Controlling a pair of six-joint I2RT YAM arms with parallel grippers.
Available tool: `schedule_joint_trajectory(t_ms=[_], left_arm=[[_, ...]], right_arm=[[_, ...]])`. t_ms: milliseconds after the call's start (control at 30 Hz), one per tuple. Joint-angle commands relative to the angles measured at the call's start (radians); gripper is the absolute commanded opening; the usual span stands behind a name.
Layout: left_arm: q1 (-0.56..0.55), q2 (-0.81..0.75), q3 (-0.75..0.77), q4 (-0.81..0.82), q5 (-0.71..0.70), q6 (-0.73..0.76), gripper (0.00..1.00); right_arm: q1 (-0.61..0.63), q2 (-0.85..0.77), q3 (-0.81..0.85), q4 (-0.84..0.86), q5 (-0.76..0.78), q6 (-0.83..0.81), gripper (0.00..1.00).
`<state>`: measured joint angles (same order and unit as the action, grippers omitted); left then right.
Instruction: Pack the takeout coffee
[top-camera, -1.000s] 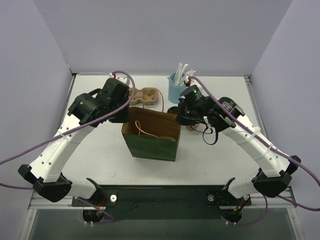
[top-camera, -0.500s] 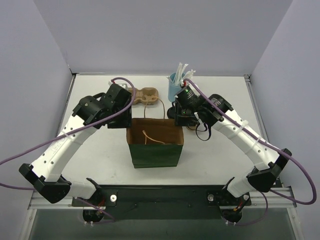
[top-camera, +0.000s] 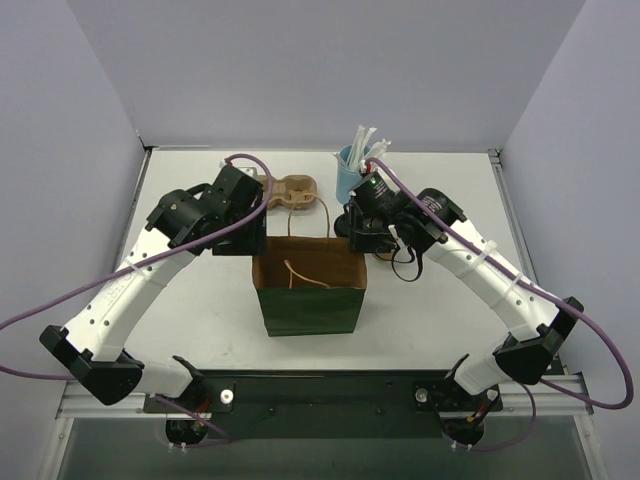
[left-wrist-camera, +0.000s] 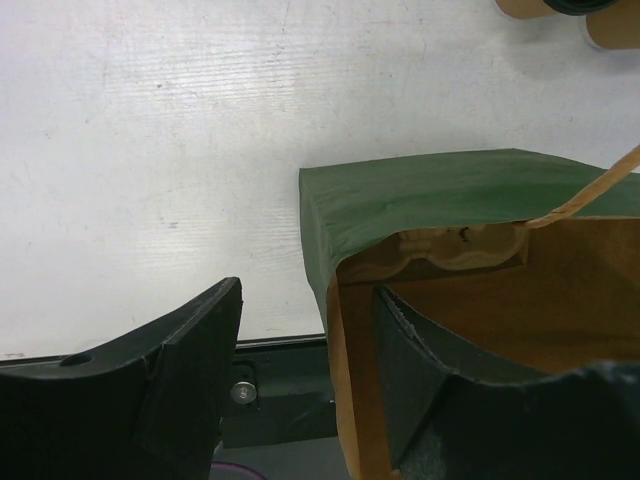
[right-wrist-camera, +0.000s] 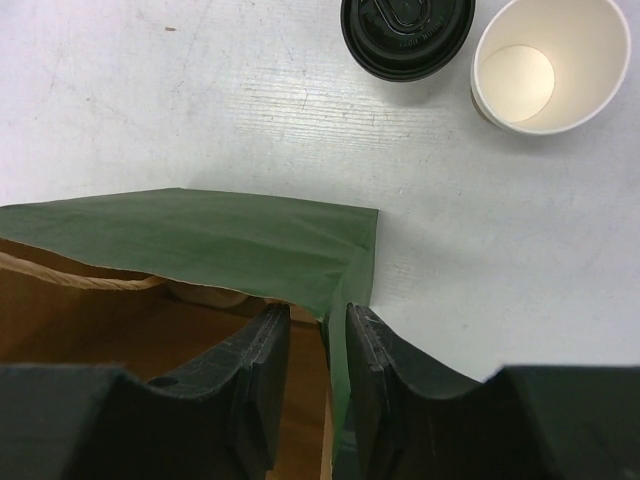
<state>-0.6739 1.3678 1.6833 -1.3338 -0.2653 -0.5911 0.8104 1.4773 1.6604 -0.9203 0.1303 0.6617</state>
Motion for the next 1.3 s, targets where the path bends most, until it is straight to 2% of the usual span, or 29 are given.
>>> schedule_joint_trajectory(t_ms=[0, 167, 333, 433, 467, 500, 567, 600, 667, 767, 800, 867, 900, 967, 1100, 1267], left_arm=[[0.011, -0.035, -0.016, 0.064, 0.051, 0.031, 0.64], [0.013, -0.022, -0.028, 0.071, 0.063, 0.037, 0.63], [0.013, -0.026, -0.051, 0.09, 0.092, 0.037, 0.55], [0.011, -0.019, -0.054, 0.094, 0.109, 0.042, 0.42], [0.011, -0.019, -0.053, 0.09, 0.109, 0.042, 0.35], [0.011, -0.022, -0.048, 0.09, 0.091, 0.042, 0.21], [0.011, -0.03, -0.024, 0.091, 0.06, 0.062, 0.12], [0.013, -0.035, -0.011, 0.096, 0.034, 0.074, 0.07], [0.014, -0.041, 0.03, 0.114, -0.044, 0.132, 0.01], [0.016, -0.052, 0.043, 0.179, -0.106, 0.198, 0.0], [0.016, -0.068, 0.024, 0.2, -0.106, 0.212, 0.0], [0.017, -0.108, -0.009, 0.257, -0.083, 0.229, 0.0], [0.016, -0.128, -0.058, 0.272, -0.08, 0.228, 0.0], [0.017, -0.201, -0.132, 0.333, -0.068, 0.221, 0.0], [0.017, -0.323, -0.311, 0.454, -0.031, 0.241, 0.0], [0.019, -0.412, -0.416, 0.518, 0.009, 0.258, 0.0]], right_arm=[[-0.005, -0.04, 0.009, -0.022, 0.002, -0.008, 0.3], [-0.005, -0.048, -0.004, -0.009, -0.009, -0.013, 0.31], [-0.005, -0.052, -0.007, 0.001, -0.017, -0.017, 0.3], [-0.005, -0.045, -0.008, 0.009, -0.024, -0.031, 0.26], [-0.005, -0.04, -0.008, 0.015, -0.027, -0.039, 0.21], [-0.007, -0.038, -0.004, 0.023, -0.029, -0.046, 0.1], [-0.005, -0.035, 0.015, 0.049, -0.038, -0.074, 0.0], [-0.005, -0.031, 0.027, 0.06, -0.041, -0.088, 0.0], [-0.005, -0.022, 0.074, 0.101, -0.034, -0.115, 0.0], [-0.007, -0.015, 0.11, 0.182, -0.021, -0.139, 0.0], [-0.008, -0.017, 0.108, 0.234, -0.027, -0.146, 0.01], [-0.008, -0.025, 0.09, 0.276, -0.066, -0.154, 0.11], [-0.01, -0.031, 0.087, 0.297, -0.081, -0.168, 0.21], [-0.011, -0.048, 0.101, 0.304, -0.106, -0.188, 0.32], [-0.036, -0.104, 0.125, 0.354, -0.116, -0.276, 0.44], [-0.077, -0.152, 0.078, 0.417, -0.084, -0.338, 0.59]])
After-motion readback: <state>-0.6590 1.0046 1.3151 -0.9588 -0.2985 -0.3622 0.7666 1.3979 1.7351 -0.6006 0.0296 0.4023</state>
